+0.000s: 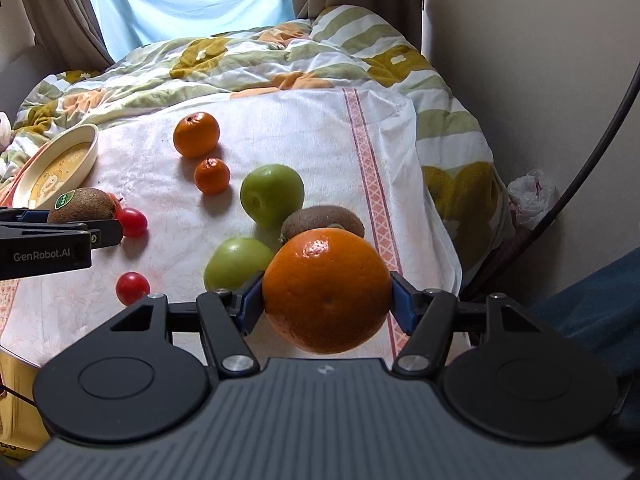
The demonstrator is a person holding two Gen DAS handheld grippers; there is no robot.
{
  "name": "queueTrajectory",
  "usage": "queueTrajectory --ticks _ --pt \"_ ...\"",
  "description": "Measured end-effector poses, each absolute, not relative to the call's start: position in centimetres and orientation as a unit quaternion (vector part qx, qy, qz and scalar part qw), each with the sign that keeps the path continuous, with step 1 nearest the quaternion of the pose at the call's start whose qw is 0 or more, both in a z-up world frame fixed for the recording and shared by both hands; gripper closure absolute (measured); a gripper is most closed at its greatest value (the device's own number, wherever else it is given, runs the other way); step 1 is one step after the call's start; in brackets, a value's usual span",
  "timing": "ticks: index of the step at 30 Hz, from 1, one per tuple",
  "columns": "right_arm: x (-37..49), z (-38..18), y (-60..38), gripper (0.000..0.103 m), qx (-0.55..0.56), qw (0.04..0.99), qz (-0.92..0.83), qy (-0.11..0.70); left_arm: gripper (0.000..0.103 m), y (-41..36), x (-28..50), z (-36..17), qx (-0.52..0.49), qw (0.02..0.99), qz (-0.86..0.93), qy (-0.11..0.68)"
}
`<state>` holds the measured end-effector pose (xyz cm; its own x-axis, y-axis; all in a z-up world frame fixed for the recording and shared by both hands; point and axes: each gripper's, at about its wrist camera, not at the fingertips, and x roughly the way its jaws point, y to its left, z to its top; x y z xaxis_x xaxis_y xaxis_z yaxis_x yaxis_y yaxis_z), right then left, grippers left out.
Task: Organize fruits
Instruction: 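Carry kiwi and orange to the white bowl while the left tool releases the kiwi inside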
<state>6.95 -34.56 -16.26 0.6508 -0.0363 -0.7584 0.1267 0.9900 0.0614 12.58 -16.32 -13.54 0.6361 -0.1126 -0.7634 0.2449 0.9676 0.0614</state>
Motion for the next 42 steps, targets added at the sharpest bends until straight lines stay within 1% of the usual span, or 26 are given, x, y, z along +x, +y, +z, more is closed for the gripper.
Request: queueTrajectory --ticks 8,13,18,23,28,32,37,42 --pt "9.0 -11.0 -32.5 0.025 0.034 0.921 -0.005 0.388 0.032 -13.3 12.0 -8.1 0.054 0.921 -0.061 0.38" --pt "11.5 -8.2 -29.2 0.025 0.024 0.928 0.032 0.37 0.032 -9.4 12.7 -5.3 0.043 0.932 -0.029 0.358" --pt "14.6 -6.1 -24.1 0.025 0.008 0.932 0.071 0.355 0.032 -4.6 14.5 -3.7 0.033 0.937 0.003 0.348" --pt "18.7 -5.6 -18.2 0.025 0.006 0.927 0.102 0.36 0.032 0.8 17.2 -3.3 0.04 0.937 0.029 0.346" --pt "23.2 -6.5 -12.5 0.025 0.011 0.92 0.119 0.372 0.032 5.4 20.5 -4.7 0.055 0.932 0.031 0.356" --pt "27.0 -8.1 -8.3 0.025 0.015 0.914 0.12 0.386 0.032 8.4 23.9 -7.5 0.069 0.926 0.013 0.372" --pt "31.4 -11.4 -4.7 0.025 0.017 0.905 0.107 0.412 0.032 10.1 27.5 -11.1 0.085 0.919 -0.028 0.384" --pt "34.4 -14.5 -3.3 0.025 0.025 0.896 0.084 0.435 0.032 10.1 30.6 -14.3 0.104 0.912 -0.069 0.391"
